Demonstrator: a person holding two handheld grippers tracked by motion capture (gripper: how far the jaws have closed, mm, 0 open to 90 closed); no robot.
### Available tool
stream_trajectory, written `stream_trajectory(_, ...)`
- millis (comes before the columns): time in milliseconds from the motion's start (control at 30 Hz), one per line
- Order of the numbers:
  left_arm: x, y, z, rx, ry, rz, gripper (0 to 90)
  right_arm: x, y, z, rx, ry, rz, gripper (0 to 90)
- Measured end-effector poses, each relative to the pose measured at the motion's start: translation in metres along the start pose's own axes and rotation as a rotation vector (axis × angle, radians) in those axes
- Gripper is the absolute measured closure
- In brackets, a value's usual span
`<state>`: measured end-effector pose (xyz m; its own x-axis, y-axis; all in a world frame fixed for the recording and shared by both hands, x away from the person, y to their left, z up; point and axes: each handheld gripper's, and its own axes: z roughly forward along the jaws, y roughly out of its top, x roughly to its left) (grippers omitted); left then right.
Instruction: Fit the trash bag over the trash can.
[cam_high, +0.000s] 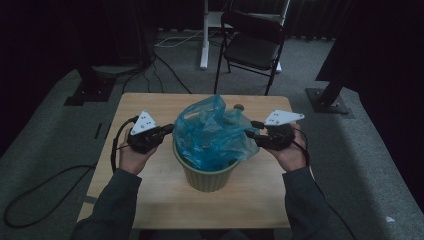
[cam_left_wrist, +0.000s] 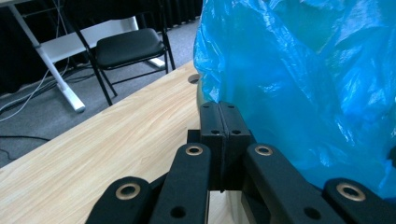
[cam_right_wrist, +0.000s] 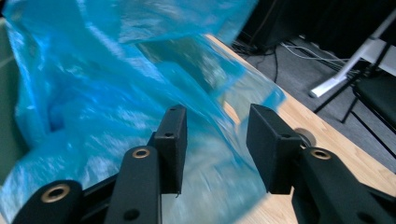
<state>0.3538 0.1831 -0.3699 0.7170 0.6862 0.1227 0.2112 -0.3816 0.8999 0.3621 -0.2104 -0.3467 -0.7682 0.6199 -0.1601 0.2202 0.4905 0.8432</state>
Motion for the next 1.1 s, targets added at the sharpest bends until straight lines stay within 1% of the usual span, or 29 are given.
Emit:
stream_trajectory(67, 0.0, 0.0, 0.001, 0.004, 0.002, 0.003, 89.8, 0.002, 0.004, 0.0, -0.001, 0.016, -0.006, 52.5)
stream_trajectory(133, 0.0, 0.0, 0.001, 0.005, 0.003, 0.002, 89.8, 0.003, 0.006, 0.0, 0.0, 0.023, -0.015, 51.3)
stream_trajectory(167, 0.001, -0.001, 0.0, 0.003, 0.009, -0.008, 89.8, 0.004, 0.007, -0.001, 0.002, 0.029, -0.016, 49.0)
stream_trajectory(200, 0.001, -0.001, 0.0, 0.003, 0.009, -0.008, 89.8, 0.003, 0.007, -0.002, 0.001, 0.031, -0.015, 48.3)
stream_trajectory(233, 0.004, -0.002, -0.002, 0.002, 0.016, -0.017, 89.8, 0.003, 0.006, -0.003, -0.001, 0.034, -0.011, 47.3)
stream_trajectory(300, 0.006, -0.003, -0.003, 0.002, 0.023, -0.022, 89.8, 0.001, 0.004, -0.004, -0.003, 0.044, -0.007, 46.2)
stream_trajectory(400, 0.007, -0.004, -0.004, -0.001, 0.023, -0.03, 89.8, 0.0, 0.002, -0.005, -0.007, 0.045, -0.002, 45.1)
stream_trajectory(533, 0.004, -0.003, -0.002, -0.003, 0.012, -0.027, 89.8, 0.001, 0.004, -0.005, -0.022, 0.057, 0.003, 44.8)
stream_trajectory(600, 0.002, -0.001, 0.0, -0.005, 0.007, -0.025, 89.8, 0.003, 0.007, -0.004, -0.03, 0.06, 0.0, 44.9)
stream_trajectory(633, 0.0, 0.0, 0.003, -0.005, 0.002, -0.022, 89.7, 0.006, 0.012, -0.001, -0.044, 0.074, -0.005, 45.0)
stream_trajectory(700, -0.002, 0.002, 0.004, -0.01, -0.003, -0.022, 89.7, 0.009, 0.016, 0.002, -0.053, 0.093, -0.008, 44.9)
stream_trajectory(733, -0.002, 0.002, 0.004, -0.01, -0.003, -0.022, 89.6, 0.009, 0.016, 0.002, -0.053, 0.093, -0.008, 44.9)
stream_trajectory(767, -0.003, 0.003, 0.005, -0.014, -0.009, -0.021, 89.5, 0.014, 0.02, 0.007, -0.053, 0.12, -0.014, 44.4)
stream_trajectory(833, -0.005, 0.004, 0.006, -0.014, -0.012, -0.02, 89.4, 0.018, 0.023, 0.011, -0.049, 0.125, -0.025, 44.1)
stream_trajectory(867, -0.005, 0.004, 0.006, -0.014, -0.012, -0.02, 89.4, 0.018, 0.023, 0.011, -0.049, 0.125, -0.025, 44.1)
stream_trajectory(900, -0.005, 0.005, 0.007, -0.015, -0.013, -0.019, 89.4, 0.021, 0.025, 0.014, -0.049, 0.13, -0.037, 44.2)
stream_trajectory(933, -0.005, 0.005, 0.007, -0.015, -0.013, -0.019, 89.4, 0.021, 0.025, 0.014, -0.049, 0.13, -0.037, 44.2)
stream_trajectory(1000, -0.005, 0.005, 0.006, -0.018, -0.012, -0.02, 89.4, 0.022, 0.026, 0.014, -0.046, 0.122, -0.046, 45.3)
stream_trajectory(1033, -0.004, 0.004, 0.005, -0.019, -0.009, -0.021, 89.4, 0.021, 0.026, 0.013, -0.039, 0.11, -0.05, 55.2)
stream_trajectory(1067, -0.004, 0.004, 0.005, -0.019, -0.009, -0.021, 89.5, 0.021, 0.026, 0.013, -0.039, 0.11, -0.05, 55.2)
stream_trajectory(1100, -0.001, 0.003, 0.003, -0.02, -0.002, -0.029, 89.5, 0.019, 0.024, 0.009, -0.026, 0.097, -0.056, 67.7)
